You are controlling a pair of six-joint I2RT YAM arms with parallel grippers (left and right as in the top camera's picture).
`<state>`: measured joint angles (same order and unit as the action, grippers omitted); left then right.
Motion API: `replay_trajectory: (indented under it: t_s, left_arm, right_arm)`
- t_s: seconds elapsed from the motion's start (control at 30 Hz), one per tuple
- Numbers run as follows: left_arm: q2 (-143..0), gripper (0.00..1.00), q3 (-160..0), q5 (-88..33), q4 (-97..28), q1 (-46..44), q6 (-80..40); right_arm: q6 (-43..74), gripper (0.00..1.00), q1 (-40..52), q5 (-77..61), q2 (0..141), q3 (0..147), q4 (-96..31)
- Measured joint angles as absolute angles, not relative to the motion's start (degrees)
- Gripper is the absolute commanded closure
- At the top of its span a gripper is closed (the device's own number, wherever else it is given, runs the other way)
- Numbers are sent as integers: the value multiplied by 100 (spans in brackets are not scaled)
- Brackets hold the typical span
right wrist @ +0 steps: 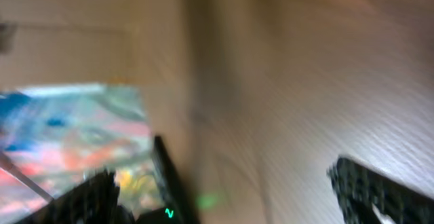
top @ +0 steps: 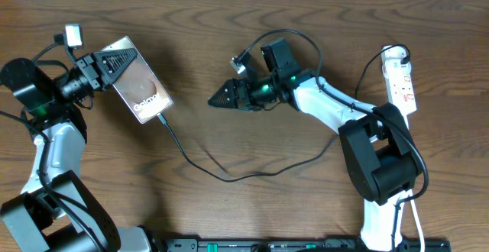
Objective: Plug charger to phone and switch on socket
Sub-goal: 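Open the right gripper and pull it back from the phone, then lower the phone onto the table with the left gripper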
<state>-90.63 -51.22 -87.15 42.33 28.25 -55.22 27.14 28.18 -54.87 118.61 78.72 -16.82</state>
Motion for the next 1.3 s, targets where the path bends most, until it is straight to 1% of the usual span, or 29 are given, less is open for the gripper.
replay_trajectory:
  t_s: [0.13, 0.27, 0.37, 0.57, 0.67, 0.8, 1.07, 1.3]
  left_arm:
    - [-9063, 93, -5122, -8713, 4106, 2823, -5419]
    - [-9063, 93, -5081, -8698, 3470, 2821, -5087]
    - [-9063, 93, -5006, -8643, 2602, 2816, -4598]
    - [-9118, 93, -4928, -8267, 991, 2786, -3336]
    - [-9360, 93, -4930, -7924, 534, 2705, -2816]
    - [-9933, 93, -4932, -7566, 408, 2438, -2473]
    - [-11010, 93, -4932, -7148, 408, 2051, -2228]
    - [-11349, 93, -4932, -6790, 357, 2040, -2169]
  right_arm:
    - [2224, 1, 2818, -4386, 11797, 8315, -2895]
    - [1984, 1, 2825, -3382, 11548, 8691, -3483]
    - [1887, 1, 2829, -2845, 11275, 8838, -3581]
    - [1826, 1, 2856, -2403, 11034, 8903, -3642]
    - [1817, 1, 2875, -2329, 11034, 8903, -3667]
    - [1815, 1, 2873, -2305, 11034, 8903, -3669]
    - [1815, 1, 2875, -2305, 11034, 8903, -3688]
    - [1815, 1, 2875, -2303, 11034, 8903, -3704]
